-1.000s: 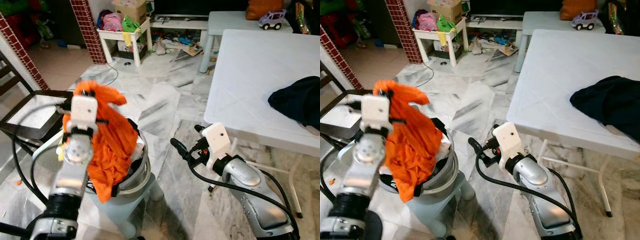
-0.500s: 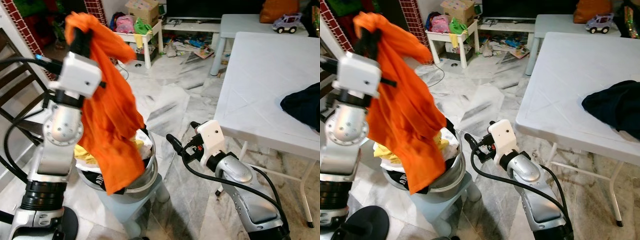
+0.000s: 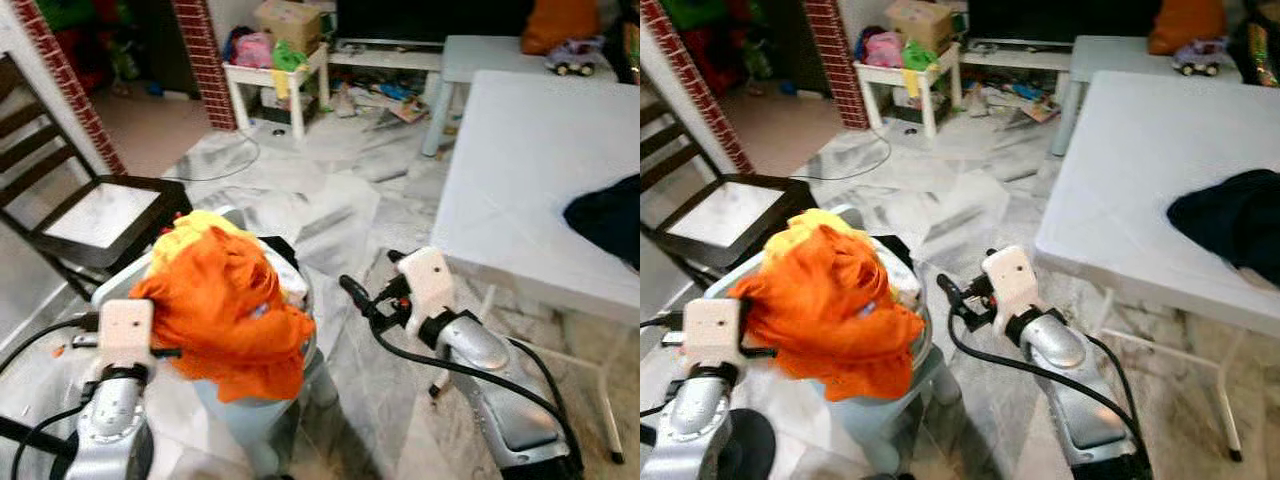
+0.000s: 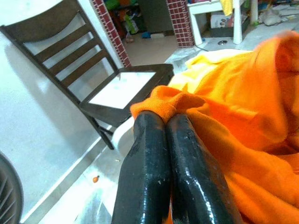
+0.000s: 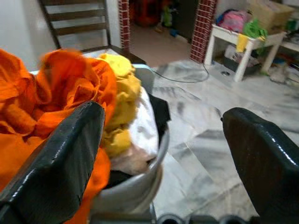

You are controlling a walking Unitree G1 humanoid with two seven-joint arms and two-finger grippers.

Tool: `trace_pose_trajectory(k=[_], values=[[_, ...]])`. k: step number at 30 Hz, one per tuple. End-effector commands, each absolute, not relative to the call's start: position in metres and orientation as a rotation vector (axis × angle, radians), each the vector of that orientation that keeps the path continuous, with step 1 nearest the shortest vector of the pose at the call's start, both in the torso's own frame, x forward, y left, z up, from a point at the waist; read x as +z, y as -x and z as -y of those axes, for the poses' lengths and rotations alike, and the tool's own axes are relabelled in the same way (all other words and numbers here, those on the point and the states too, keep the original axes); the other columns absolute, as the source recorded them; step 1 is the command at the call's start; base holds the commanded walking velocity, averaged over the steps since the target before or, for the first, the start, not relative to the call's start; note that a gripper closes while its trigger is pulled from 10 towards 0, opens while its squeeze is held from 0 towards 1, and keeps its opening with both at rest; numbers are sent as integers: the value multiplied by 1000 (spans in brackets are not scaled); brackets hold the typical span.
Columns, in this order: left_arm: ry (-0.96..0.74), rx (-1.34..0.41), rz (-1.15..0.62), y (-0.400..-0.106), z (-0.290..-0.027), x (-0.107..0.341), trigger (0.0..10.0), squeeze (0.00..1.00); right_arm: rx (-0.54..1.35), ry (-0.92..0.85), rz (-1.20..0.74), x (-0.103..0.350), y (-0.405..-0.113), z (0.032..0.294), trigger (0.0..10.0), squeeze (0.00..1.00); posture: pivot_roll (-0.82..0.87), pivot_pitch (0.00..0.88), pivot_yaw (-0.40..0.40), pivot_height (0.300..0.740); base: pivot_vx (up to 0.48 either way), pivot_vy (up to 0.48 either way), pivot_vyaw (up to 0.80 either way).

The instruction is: Hang hanger

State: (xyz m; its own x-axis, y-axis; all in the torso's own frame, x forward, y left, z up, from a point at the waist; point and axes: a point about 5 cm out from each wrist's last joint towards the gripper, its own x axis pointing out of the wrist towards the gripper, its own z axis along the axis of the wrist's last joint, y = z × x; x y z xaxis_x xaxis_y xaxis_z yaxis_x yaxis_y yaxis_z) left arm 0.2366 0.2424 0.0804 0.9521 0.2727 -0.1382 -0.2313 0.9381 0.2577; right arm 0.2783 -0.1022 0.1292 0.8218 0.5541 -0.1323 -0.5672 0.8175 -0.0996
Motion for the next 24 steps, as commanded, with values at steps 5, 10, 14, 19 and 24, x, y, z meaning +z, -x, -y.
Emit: trace_pose_trajectory(k=[5,10,14,19,24], values=[[-204,189,-360,-216,-241,60,0,0,604,153,-94,128,-276,101,10000,0,-50,43,85,740,0,0,0],[-206,189,-375,-217,-239,57,0,0,604,156,-94,128,-277,101,10000,0,-49,44,82,740,0,0,0],[-232,178,-348,-226,-241,65,0,0,606,159,-93,128,-277,101,10000,0,-49,44,82,740,0,0,0],[-253,187,-338,-242,-245,74,784,0,609,163,-91,128,-278,100,10000,0,-49,44,82,740,0,0,0],[-277,211,-412,-239,-251,67,10000,1000,602,163,-88,128,-278,101,10000,0,-53,49,87,740,0,0,0]])
